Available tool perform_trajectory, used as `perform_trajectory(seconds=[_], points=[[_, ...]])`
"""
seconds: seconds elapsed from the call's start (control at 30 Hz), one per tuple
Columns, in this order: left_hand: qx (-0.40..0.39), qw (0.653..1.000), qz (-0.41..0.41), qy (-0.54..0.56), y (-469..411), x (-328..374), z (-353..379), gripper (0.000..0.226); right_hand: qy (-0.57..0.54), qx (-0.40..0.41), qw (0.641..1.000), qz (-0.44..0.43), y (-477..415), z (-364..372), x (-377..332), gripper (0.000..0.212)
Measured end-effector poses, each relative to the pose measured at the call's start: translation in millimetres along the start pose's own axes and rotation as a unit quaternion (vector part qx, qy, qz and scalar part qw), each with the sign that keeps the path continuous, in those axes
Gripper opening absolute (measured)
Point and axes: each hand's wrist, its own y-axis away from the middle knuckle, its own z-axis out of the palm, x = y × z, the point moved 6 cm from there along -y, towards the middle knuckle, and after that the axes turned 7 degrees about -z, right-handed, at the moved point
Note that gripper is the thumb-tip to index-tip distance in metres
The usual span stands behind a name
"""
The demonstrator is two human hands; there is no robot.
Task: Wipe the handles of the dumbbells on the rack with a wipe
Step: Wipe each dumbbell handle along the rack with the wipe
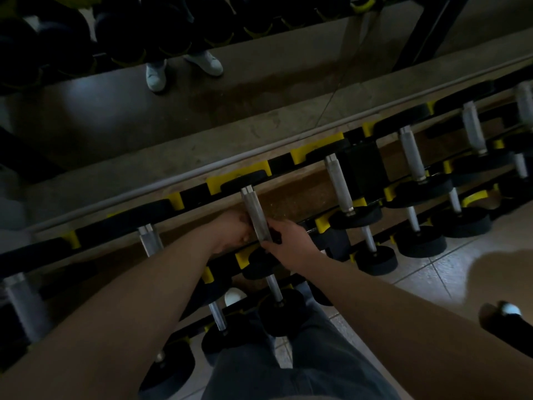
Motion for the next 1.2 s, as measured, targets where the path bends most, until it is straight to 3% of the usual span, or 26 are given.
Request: perform_trajectory(seconds=[0.13,0.23,0.33,0.43,0.5,0.6,0.7,0.8,0.87,0.97,1.03,1.2], points=[[0.054,0.968,-0.009,0.245,-7.4,6.6,-21.9,0.033,-0.013,-0.007,1.0,0.002,0.5,-0.1,0.5,0.053],[0.025,0.976,-0.013,0.216,0.0,-1.0,-6.8,0.032,-0.018,0.001,1.0,0.001,2.8,0.0,-0.4,0.052],[-0.014,0.995,-0.029,0.092,17.5,-6.5,12.9,0.021,-0.012,0.006,1.0,0.0,3.3,-1.1,-1.6,0.049],[0.003,0.999,-0.035,0.02,21.6,-6.5,14.4,0.029,-0.014,0.001,1.0,0.001,2.4,0.8,-1.6,0.043],[0.052,0.996,-0.027,0.074,18.2,-4.2,3.6,0.018,-0.011,-0.004,1.0,0.007,1.2,1.4,0.1,0.042],[0.115,0.967,-0.018,0.228,14.9,-3.2,-12.3,0.029,-0.011,-0.009,1.0,0.014,0.9,0.9,1.2,0.043],[0.153,0.972,0.005,0.176,21.1,-1.1,-9.5,0.021,-0.013,-0.007,1.0,0.015,2.1,0.8,-0.2,0.043],[0.122,0.99,-0.019,0.067,34.4,-13.9,13.3,0.024,-0.009,0.001,1.0,0.004,3.9,-1.4,-4.7,0.041],[0.089,0.993,-0.035,0.062,37.6,-25.5,26.8,0.027,0.002,-0.001,1.0,-0.006,5.4,-3.2,-9.8,0.037],[0.103,0.986,-0.024,0.13,40.1,-27.6,20.5,0.014,0.006,0.028,0.999,-0.028,12.3,-8.9,-19.2,0.033],[0.112,0.972,0.0,0.209,44.1,-22.2,11.8,0.019,-0.015,0.064,0.996,-0.063,19.5,-14.8,-27.5,0.035],[0.016,0.959,0.015,0.282,49.6,-13.3,13.3,0.023,-0.072,0.069,0.991,-0.086,18.0,-28.1,-41.7,0.038]])
